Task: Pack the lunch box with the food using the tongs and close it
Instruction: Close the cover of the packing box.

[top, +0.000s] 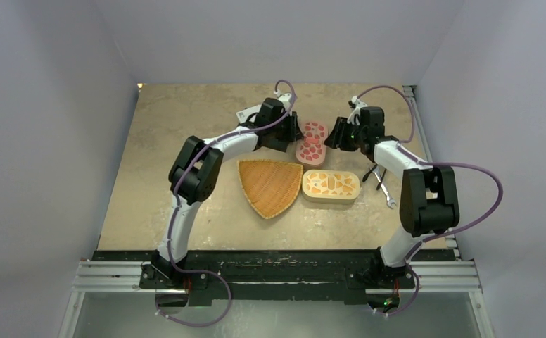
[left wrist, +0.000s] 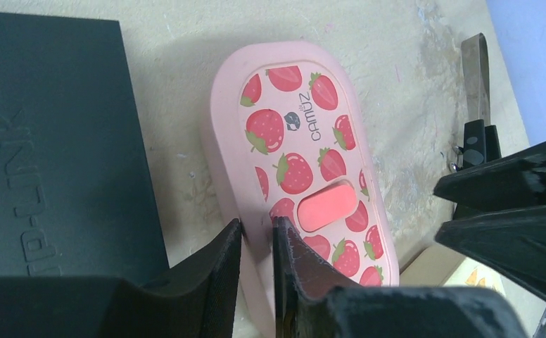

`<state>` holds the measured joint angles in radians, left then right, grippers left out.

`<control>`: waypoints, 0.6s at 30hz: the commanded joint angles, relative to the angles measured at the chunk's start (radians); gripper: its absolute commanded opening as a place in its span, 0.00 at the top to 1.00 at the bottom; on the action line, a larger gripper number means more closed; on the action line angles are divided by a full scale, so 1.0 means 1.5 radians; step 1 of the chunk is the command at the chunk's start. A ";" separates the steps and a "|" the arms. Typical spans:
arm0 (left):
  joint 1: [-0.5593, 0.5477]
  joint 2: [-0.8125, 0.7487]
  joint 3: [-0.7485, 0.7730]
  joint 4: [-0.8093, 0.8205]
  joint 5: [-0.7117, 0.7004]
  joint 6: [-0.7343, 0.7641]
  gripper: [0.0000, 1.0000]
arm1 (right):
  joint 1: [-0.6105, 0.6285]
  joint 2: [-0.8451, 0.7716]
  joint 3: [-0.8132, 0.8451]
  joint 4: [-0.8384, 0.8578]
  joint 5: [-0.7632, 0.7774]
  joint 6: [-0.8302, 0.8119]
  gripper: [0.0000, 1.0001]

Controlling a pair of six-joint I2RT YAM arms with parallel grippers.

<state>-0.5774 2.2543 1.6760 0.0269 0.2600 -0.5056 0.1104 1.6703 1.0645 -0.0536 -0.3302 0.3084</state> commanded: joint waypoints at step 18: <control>-0.001 0.055 0.062 -0.016 0.048 0.058 0.81 | -0.001 0.037 -0.036 0.074 -0.035 0.058 0.57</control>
<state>-0.5762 2.3039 1.7470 0.0261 0.3206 -0.4511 0.1104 1.7123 1.0203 0.0120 -0.3412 0.3698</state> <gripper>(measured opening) 0.191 0.435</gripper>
